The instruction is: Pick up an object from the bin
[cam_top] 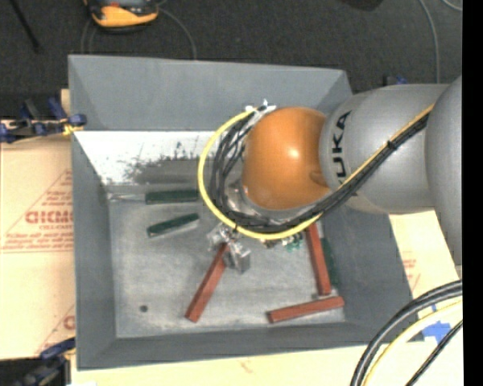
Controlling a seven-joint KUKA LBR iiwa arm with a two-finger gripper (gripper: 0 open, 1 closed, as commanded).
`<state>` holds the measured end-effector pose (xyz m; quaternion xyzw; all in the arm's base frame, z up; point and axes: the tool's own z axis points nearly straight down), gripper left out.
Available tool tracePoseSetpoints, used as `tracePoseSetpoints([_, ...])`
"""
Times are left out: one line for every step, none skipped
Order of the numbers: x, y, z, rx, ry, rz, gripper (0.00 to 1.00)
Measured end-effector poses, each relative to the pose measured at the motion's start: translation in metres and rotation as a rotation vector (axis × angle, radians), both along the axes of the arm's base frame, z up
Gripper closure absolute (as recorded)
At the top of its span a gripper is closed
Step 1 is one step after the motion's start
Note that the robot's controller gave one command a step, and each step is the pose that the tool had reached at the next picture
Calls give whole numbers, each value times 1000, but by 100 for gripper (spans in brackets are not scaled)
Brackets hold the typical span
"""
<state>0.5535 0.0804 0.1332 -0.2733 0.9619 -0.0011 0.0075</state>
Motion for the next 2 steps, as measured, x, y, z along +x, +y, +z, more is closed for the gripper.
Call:
tracePoseSetpoints([25,-12,-30,-4,10,217,100])
tracePoseSetpoints([-28,37,138,1,6,-13,100])
